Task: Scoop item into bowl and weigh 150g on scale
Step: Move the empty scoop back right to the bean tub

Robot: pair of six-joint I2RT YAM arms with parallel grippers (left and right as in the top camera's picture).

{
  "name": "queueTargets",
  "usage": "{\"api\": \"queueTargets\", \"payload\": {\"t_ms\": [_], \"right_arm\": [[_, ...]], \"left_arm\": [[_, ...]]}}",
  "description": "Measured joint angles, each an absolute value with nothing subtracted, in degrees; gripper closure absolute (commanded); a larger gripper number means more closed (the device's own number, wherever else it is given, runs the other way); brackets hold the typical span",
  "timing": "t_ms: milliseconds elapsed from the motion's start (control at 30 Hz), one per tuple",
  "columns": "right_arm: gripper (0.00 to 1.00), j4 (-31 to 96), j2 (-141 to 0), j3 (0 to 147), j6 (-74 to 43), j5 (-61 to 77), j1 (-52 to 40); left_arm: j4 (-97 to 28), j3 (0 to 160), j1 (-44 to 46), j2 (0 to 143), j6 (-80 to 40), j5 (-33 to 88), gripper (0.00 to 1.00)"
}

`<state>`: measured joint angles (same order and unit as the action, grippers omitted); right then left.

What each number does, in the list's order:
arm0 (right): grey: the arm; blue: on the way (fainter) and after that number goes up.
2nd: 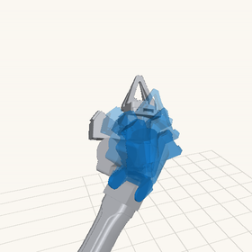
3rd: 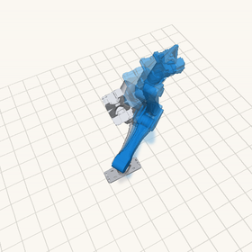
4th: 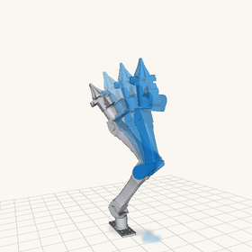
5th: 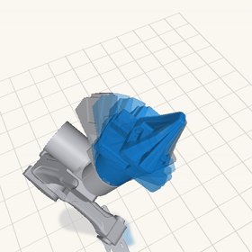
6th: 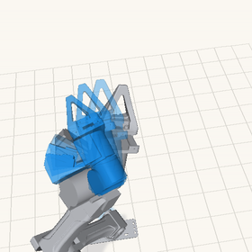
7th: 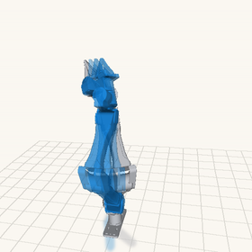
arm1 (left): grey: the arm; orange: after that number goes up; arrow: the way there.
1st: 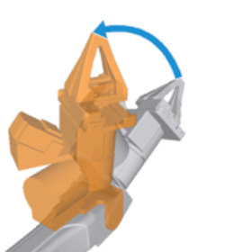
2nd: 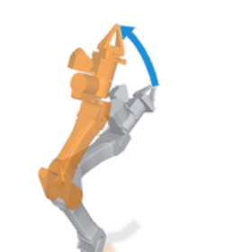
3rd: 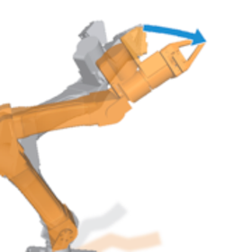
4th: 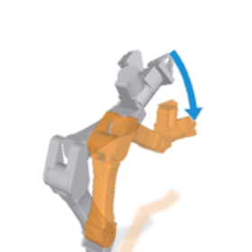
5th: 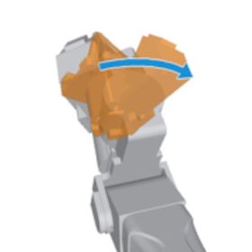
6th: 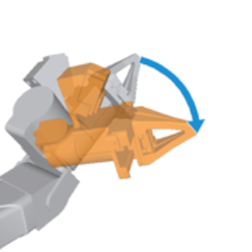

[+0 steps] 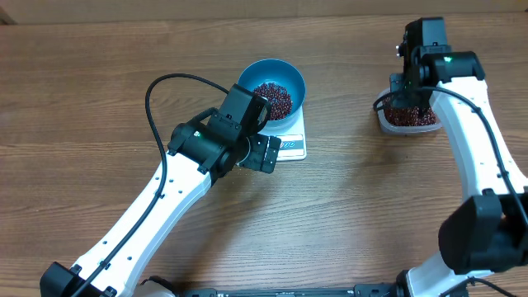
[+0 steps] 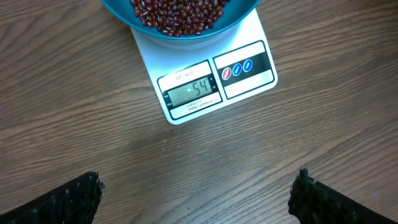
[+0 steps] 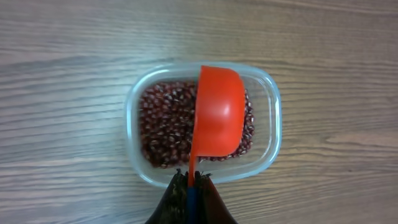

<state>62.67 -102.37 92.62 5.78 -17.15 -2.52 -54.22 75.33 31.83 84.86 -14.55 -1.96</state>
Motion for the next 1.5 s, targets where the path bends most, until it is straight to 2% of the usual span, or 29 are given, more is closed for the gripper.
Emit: {"api": "queueTargets", "payload": {"t_ms": [900, 1500], "right_arm": [[0.96, 63.7, -110.34, 90.24, 1.48, -29.58, -2.5], [0.96, 63.46, -113.67, 90.24, 2.94, -19.11, -2.46]], "left_arm": [[-54.24, 75.33, 31.83, 84.86, -14.55, -1.96, 0.01], [-54.22, 75.33, 31.83, 84.86, -14.55, -1.96, 0.01]]}}
